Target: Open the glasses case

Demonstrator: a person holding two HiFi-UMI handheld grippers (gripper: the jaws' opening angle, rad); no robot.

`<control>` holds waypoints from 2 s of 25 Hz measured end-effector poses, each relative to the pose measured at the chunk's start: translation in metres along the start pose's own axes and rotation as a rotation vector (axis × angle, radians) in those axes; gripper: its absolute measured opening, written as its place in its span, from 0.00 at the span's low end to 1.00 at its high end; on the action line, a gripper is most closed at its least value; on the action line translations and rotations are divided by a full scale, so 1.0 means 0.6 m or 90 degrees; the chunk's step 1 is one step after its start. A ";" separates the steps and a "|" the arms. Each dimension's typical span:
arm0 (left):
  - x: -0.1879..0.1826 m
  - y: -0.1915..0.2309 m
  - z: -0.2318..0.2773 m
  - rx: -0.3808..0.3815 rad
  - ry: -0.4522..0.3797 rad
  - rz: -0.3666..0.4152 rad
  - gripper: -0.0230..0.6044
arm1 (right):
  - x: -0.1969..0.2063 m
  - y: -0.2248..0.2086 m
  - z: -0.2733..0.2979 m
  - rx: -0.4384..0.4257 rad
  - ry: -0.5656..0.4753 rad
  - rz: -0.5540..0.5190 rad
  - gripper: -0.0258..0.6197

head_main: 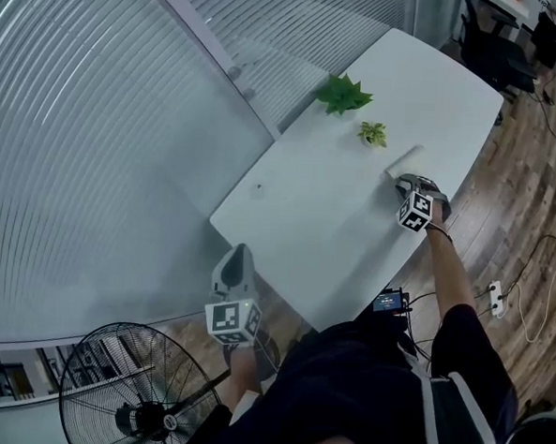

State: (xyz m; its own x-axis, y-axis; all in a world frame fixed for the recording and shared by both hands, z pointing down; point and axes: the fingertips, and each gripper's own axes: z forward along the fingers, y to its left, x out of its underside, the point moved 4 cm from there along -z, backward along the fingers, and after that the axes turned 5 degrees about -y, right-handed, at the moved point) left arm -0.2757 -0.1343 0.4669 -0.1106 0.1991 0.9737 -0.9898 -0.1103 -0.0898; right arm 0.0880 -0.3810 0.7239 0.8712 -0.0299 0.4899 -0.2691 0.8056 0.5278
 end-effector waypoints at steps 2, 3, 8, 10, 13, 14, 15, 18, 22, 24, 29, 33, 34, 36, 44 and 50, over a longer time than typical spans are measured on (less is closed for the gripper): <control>-0.003 -0.003 0.005 0.003 0.000 0.002 0.03 | -0.003 0.000 0.002 0.002 0.001 -0.010 0.16; -0.004 -0.004 0.008 0.004 0.000 0.003 0.03 | -0.005 0.001 0.003 0.004 0.002 -0.018 0.15; -0.008 -0.004 0.019 0.004 -0.003 0.008 0.03 | -0.002 0.010 0.007 0.017 0.019 -0.080 0.12; -0.011 -0.003 0.023 0.002 -0.004 0.012 0.04 | -0.004 0.010 0.007 0.022 0.025 -0.109 0.11; -0.013 -0.006 0.027 0.004 -0.006 0.015 0.03 | -0.006 0.009 0.007 0.031 0.034 -0.135 0.10; -0.013 -0.008 0.028 0.006 -0.006 0.015 0.03 | -0.006 0.009 0.007 0.034 0.037 -0.143 0.10; -0.012 -0.009 0.029 0.006 -0.007 0.015 0.03 | -0.007 0.009 0.007 0.038 0.040 -0.153 0.10; -0.012 -0.004 0.028 0.002 -0.006 0.017 0.03 | -0.016 0.002 0.002 0.055 0.045 -0.182 0.09; -0.013 0.015 0.022 -0.017 -0.009 0.016 0.03 | -0.035 -0.015 -0.003 0.082 0.039 -0.209 0.09; -0.010 0.022 0.019 -0.024 -0.009 0.013 0.03 | -0.042 -0.020 -0.001 0.090 0.036 -0.215 0.09; -0.009 0.029 0.016 -0.032 -0.007 0.009 0.03 | -0.061 -0.036 0.015 0.088 0.023 -0.200 0.09; -0.007 0.042 0.007 -0.050 -0.003 0.009 0.03 | -0.079 -0.047 0.033 0.079 0.010 -0.182 0.09; -0.006 0.046 0.006 -0.053 -0.002 0.009 0.03 | -0.082 -0.048 0.038 0.075 0.006 -0.176 0.09; -0.003 0.050 0.007 -0.055 0.001 0.008 0.03 | -0.085 -0.052 0.047 0.071 -0.001 -0.162 0.09; 0.001 0.063 0.003 -0.065 0.016 0.015 0.03 | -0.103 -0.066 0.086 0.063 -0.027 -0.127 0.09; 0.009 0.072 0.001 -0.074 0.030 0.013 0.03 | -0.076 -0.041 0.114 0.013 0.004 -0.100 0.09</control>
State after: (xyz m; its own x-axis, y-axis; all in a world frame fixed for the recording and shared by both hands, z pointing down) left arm -0.3191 -0.1385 0.4683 -0.1329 0.2438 0.9607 -0.9906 -0.0014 -0.1367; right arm 0.0268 -0.4397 0.7362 0.9058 -0.1516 0.3957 -0.1368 0.7791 0.6117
